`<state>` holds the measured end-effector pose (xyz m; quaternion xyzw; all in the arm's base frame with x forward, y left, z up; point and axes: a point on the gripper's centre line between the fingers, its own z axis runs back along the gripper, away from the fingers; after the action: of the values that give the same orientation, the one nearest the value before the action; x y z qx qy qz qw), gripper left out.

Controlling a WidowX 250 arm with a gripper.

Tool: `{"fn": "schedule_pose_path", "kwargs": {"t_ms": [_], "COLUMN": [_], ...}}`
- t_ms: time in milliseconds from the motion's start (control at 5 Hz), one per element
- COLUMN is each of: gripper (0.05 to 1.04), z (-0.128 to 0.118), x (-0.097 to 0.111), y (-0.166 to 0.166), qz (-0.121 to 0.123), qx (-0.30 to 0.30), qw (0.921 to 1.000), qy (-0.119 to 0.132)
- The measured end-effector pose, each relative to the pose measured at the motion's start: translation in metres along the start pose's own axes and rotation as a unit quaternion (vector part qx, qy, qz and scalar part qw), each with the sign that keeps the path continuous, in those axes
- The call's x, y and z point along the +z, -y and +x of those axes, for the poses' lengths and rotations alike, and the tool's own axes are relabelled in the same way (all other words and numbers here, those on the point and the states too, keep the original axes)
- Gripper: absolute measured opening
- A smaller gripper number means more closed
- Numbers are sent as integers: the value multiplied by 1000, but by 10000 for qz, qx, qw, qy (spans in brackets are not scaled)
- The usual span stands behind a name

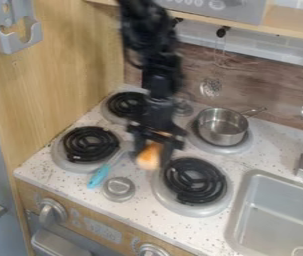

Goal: Move the object to the left burner of the stove

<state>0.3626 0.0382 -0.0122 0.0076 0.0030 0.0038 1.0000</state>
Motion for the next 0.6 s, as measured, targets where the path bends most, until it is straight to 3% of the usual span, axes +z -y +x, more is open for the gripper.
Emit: {"fn": "schedule_pose_path", "kwargs": {"t_ms": [600], "gripper": [619], "z": [-6], "x": [7], "y": [-90], "qz": [340], "qx": [350], "qw": [9988], "qy": [-97]}}
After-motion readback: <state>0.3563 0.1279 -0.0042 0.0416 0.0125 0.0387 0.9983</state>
